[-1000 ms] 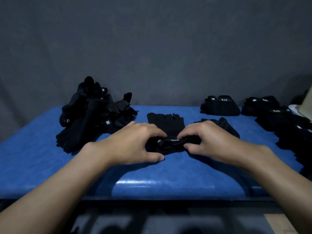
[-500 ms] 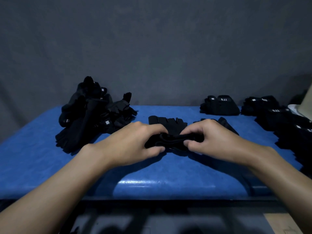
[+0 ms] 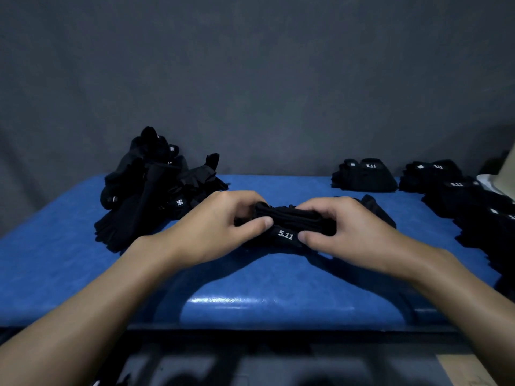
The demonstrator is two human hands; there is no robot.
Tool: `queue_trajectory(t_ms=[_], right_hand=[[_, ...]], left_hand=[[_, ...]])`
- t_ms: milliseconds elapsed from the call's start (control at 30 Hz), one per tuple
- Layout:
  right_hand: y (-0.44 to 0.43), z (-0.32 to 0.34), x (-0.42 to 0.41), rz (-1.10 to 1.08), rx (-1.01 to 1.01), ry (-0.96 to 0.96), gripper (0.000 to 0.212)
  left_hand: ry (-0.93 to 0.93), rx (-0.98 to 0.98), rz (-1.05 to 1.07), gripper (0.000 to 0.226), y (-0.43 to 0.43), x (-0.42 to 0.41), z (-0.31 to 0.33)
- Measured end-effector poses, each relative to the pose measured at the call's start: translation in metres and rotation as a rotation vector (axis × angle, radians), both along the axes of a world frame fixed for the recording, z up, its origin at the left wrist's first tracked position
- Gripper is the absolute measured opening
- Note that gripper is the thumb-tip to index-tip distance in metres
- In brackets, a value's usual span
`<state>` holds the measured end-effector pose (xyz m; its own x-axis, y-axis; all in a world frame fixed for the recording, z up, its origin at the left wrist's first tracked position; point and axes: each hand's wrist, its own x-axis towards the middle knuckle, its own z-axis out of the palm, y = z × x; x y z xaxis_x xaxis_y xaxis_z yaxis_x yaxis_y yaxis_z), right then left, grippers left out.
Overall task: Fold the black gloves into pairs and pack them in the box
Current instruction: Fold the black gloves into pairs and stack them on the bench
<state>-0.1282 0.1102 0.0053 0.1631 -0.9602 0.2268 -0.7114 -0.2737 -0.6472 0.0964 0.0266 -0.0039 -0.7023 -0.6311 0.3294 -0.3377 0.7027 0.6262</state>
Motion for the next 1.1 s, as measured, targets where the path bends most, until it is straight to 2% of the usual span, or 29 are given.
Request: queue_trajectory(t_ms=[67,167,300,467,700,800,967,1100], right_hand=[[-0.004,-0.004,0.000,-0.012,-0.021,-0.048,0.023],[-0.011,-0.008,0.000,-0.043,-0.020,-0.083,0.019],[-0.019,-0.013,0.001,-0.053,-0.015,-0.117,0.019],[-0.026,-0.015,-0.001,-0.070,0.013,-0.111,0.061],[-0.039,-0.019,-0.002,-0.131,-0.037,-0.071,0.040],[-0.044,-0.021,0.000,-0.169,-0.043,-0.042,0.036],[-0.046,-0.019,0.003,-0.222,-0.069,0.038,0.037],[-0.046,-0.021,0.006,-0.194,-0.102,0.134,0.041]], left_hand=[[0.025,0.045,-0.003,0.018,-0.001,0.001,0.001],[0.053,0.102,0.020,0.041,-0.003,0.001,-0.001],[0.079,0.100,0.058,0.034,-0.007,-0.002,-0.006],[0.088,0.080,0.150,0.025,-0.012,-0.008,-0.010],[-0.051,-0.041,0.291,0.016,-0.019,-0.010,-0.013],[-0.087,-0.065,0.308,0.022,-0.018,-0.011,-0.015],[-0.103,-0.070,0.302,0.050,-0.014,-0.012,-0.014],[-0.130,-0.062,0.277,0.045,-0.012,-0.012,-0.013]])
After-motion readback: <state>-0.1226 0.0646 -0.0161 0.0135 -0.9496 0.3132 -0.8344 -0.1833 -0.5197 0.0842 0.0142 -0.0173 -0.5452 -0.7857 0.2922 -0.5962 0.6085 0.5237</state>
